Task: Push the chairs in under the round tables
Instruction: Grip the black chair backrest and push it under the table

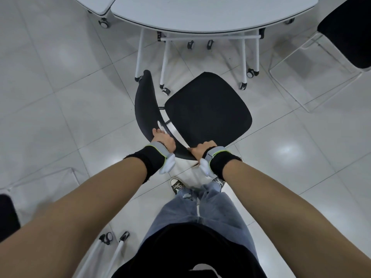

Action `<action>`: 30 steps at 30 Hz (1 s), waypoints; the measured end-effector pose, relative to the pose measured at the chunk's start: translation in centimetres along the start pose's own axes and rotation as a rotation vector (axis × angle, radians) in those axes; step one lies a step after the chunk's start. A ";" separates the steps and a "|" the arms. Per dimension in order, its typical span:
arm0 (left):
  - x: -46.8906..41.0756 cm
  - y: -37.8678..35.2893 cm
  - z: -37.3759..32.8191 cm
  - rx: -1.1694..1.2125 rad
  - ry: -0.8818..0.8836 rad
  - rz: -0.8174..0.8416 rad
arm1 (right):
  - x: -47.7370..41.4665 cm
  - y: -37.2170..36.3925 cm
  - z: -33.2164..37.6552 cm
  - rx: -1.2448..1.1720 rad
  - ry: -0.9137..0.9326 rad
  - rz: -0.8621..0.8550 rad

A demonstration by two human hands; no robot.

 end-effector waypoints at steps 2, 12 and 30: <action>0.0 0.7 -1.5 -0.011 -0.024 0.022 | 0.4 -0.3 -1.8 0.012 0.002 -0.008; -1.3 4.4 -8.7 0.003 -0.403 -0.163 | 2.8 -2.2 -15.1 0.008 -0.186 -0.018; -5.5 4.7 -0.6 0.111 -0.089 -0.290 | 2.3 -3.9 -13.0 -0.388 -0.239 -0.128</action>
Point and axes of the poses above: each hand's wrist, its own x-axis away from the middle knuckle, its own y-axis out of the back of the hand, z = x × y, the point moved 4 cm from there along -x, towards the middle knuckle, and after that the axes turned 14 degrees about -y, right-handed, at the moved point
